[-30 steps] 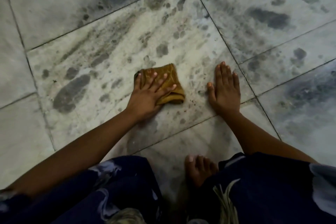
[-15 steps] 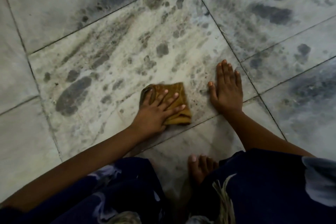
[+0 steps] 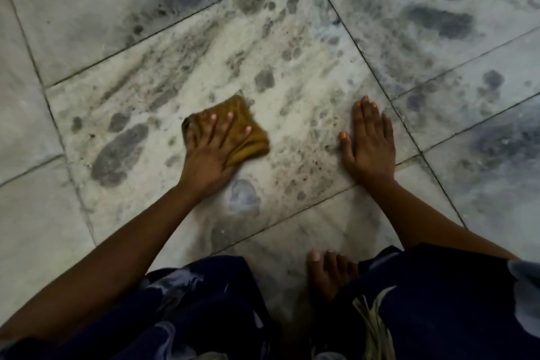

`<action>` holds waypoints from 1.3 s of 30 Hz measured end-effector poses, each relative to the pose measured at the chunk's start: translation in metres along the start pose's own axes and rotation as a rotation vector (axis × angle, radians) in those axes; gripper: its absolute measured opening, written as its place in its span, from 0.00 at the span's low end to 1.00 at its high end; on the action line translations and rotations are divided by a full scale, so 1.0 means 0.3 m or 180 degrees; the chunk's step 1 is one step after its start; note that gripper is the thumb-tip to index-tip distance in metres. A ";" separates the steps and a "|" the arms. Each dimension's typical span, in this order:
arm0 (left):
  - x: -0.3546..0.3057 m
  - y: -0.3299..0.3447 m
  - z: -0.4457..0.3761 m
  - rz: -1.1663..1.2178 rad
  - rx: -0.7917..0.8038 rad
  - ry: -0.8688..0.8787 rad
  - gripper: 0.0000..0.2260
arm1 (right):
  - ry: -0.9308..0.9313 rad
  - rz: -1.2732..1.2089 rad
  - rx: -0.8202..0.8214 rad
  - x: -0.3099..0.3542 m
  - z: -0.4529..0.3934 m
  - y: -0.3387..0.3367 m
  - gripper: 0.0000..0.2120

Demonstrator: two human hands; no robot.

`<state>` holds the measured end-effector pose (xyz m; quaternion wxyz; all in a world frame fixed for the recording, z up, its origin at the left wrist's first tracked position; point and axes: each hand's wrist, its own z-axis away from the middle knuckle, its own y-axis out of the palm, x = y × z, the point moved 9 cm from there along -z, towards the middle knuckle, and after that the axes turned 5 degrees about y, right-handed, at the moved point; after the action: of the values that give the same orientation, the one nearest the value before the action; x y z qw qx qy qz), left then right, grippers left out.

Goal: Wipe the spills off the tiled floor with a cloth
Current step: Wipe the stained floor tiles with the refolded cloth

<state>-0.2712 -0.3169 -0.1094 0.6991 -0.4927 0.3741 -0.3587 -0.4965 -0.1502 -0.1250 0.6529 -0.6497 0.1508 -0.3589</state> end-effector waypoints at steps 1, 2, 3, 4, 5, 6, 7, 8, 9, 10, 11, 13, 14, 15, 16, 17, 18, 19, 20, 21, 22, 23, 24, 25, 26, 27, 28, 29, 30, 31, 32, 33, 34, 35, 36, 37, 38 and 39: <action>-0.023 -0.002 -0.067 0.0050 -0.0030 -0.0089 0.27 | -0.0012 -0.0005 0.0005 0.001 0.000 -0.001 0.30; -0.065 0.004 -0.124 0.0039 -0.0008 -0.0071 0.27 | -0.0011 -0.0014 0.0018 -0.001 0.002 -0.001 0.30; -0.116 0.012 -0.161 -0.0004 0.0034 0.0027 0.26 | -0.0017 -0.0024 0.0023 0.001 0.002 -0.002 0.30; -0.175 0.025 -0.174 -0.0065 0.0077 0.0201 0.26 | -0.0021 -0.0026 0.0025 0.001 0.002 -0.002 0.30; -0.238 0.044 -0.158 -0.0127 0.0094 0.0417 0.26 | -0.0023 -0.0023 0.0017 0.000 0.003 -0.002 0.31; -0.295 0.062 -0.114 -0.0189 0.0068 0.0620 0.26 | -0.0029 -0.0022 0.0007 0.002 0.002 -0.002 0.31; -0.346 0.082 -0.052 -0.0219 0.0024 0.0797 0.26 | -0.0023 -0.0018 0.0005 -0.001 0.001 -0.002 0.31; -0.376 0.100 0.022 -0.0243 0.0004 0.0930 0.27 | 0.0000 -0.0024 0.0020 -0.004 0.005 0.001 0.32; -0.382 0.116 0.094 -0.0295 -0.0044 0.0989 0.27 | 0.0002 -0.0010 0.0023 -0.005 0.006 0.003 0.32; -0.357 0.127 0.154 -0.0342 -0.0080 0.0952 0.27 | 0.0000 0.0010 0.0020 -0.004 0.006 0.004 0.32; -0.310 0.130 0.203 -0.0343 -0.0115 0.0863 0.28 | 0.0000 0.0021 0.0007 -0.004 0.005 0.004 0.32; -0.166 0.105 0.254 -0.0223 -0.0278 0.0563 0.29 | 0.0001 0.0016 0.0019 -0.004 0.002 0.004 0.32; -0.087 0.088 0.257 -0.0155 -0.0310 0.0357 0.29 | 0.0016 0.0011 0.0033 -0.005 0.000 0.004 0.32; -0.006 0.071 0.245 -0.0112 -0.0299 0.0111 0.28 | 0.0017 0.0013 0.0041 -0.004 0.001 0.004 0.31; 0.069 0.054 0.221 -0.0086 -0.0276 -0.0163 0.28 | -0.0004 0.0020 0.0040 0.001 0.003 0.003 0.31; 0.127 0.037 0.182 -0.0046 -0.0236 -0.0433 0.28 | -0.0007 0.0017 0.0054 0.003 0.003 0.003 0.31; 0.161 0.019 0.140 0.0019 -0.0220 -0.0656 0.29 | 0.0001 0.0003 0.0072 0.003 0.001 0.000 0.31; 0.163 0.009 0.095 0.0085 -0.0187 -0.0764 0.30 | 0.0012 -0.0013 0.0101 0.002 0.000 0.000 0.31; 0.138 0.005 0.057 0.0136 -0.0146 -0.0743 0.31 | 0.0015 -0.0024 0.0121 0.001 0.002 0.001 0.31; 0.091 0.004 0.026 0.0141 -0.0123 -0.0591 0.31 | 0.0001 -0.0032 0.0126 0.002 0.004 -0.001 0.31; 0.030 0.009 0.011 0.0101 -0.0093 -0.0327 0.30 | -0.0012 -0.0046 0.0133 0.006 0.009 -0.001 0.31; -0.039 0.017 0.016 0.0029 -0.0078 0.0001 0.29 | -0.0022 -0.0057 0.0138 0.008 0.013 -0.003 0.31; -0.101 0.027 0.044 -0.0055 -0.0094 0.0308 0.28 | -0.0031 -0.0058 0.0138 0.011 0.017 -0.003 0.32; -0.145 0.042 0.087 -0.0160 -0.0116 0.0571 0.27 | -0.0027 -0.0053 0.0126 0.013 0.022 -0.004 0.32; -0.168 0.064 0.138 -0.0283 -0.0101 0.0793 0.28 | -0.0015 -0.0049 0.0108 0.014 0.024 -0.004 0.33; -0.169 0.086 0.194 -0.0404 -0.0070 0.0978 0.29 | -0.0010 -0.0047 0.0093 0.014 0.024 -0.005 0.34; -0.149 0.105 0.252 -0.0475 -0.0028 0.1116 0.31 | -0.0006 -0.0053 0.0096 0.013 0.023 -0.001 0.34; -0.110 0.110 0.306 -0.0471 -0.0007 0.1173 0.33 | 0.0000 -0.0054 0.0098 0.012 0.023 0.002 0.34; -0.055 0.101 0.344 -0.0408 -0.0015 0.1112 0.32 | 0.0004 -0.0050 0.0096 0.010 0.022 0.003 0.34; 0.013 0.085 0.364 -0.0311 -0.0026 0.0941 0.30 | 0.0014 -0.0053 0.0102 0.009 0.022 0.007 0.34; 0.083 0.063 0.360 -0.0216 -0.0032 0.0716 0.27 | 0.0020 -0.0049 0.0100 0.007 0.020 0.007 0.34; 0.150 0.041 0.337 -0.0136 -0.0015 0.0453 0.25 | 0.0024 -0.0049 0.0113 0.006 0.019 0.009 0.34; 0.208 0.022 0.296 -0.0068 0.0013 0.0183 0.25 | 0.0026 -0.0051 0.0119 0.006 0.019 0.007 0.34; 0.255 0.002 0.239 -0.0013 0.0023 -0.0068 0.27 | 0.0023 -0.0047 0.0118 0.006 0.020 0.006 0.34; 0.289 -0.018 0.165 0.0031 0.0010 -0.0281 0.30 | 0.0019 -0.0047 0.0119 0.005 0.017 0.004 0.34; 0.310 -0.038 0.086 0.0039 -0.0049 -0.0447 0.33 | 0.0018 -0.0049 0.0123 0.006 0.017 0.003 0.33; 0.319 -0.057 0.000 0.0038 -0.0134 -0.0587 0.33 | 0.0021 -0.0049 0.0135 0.005 0.015 0.002 0.33; 0.318 -0.073 -0.085 0.0038 -0.0194 -0.0693 0.31 | 0.0027 -0.0054 0.0146 0.006 0.014 0.001 0.33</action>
<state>-0.2524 -0.4162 -0.1107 0.7224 -0.5475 0.3096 -0.2873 -0.4923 -0.1481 -0.1244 0.6640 -0.6343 0.1398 -0.3705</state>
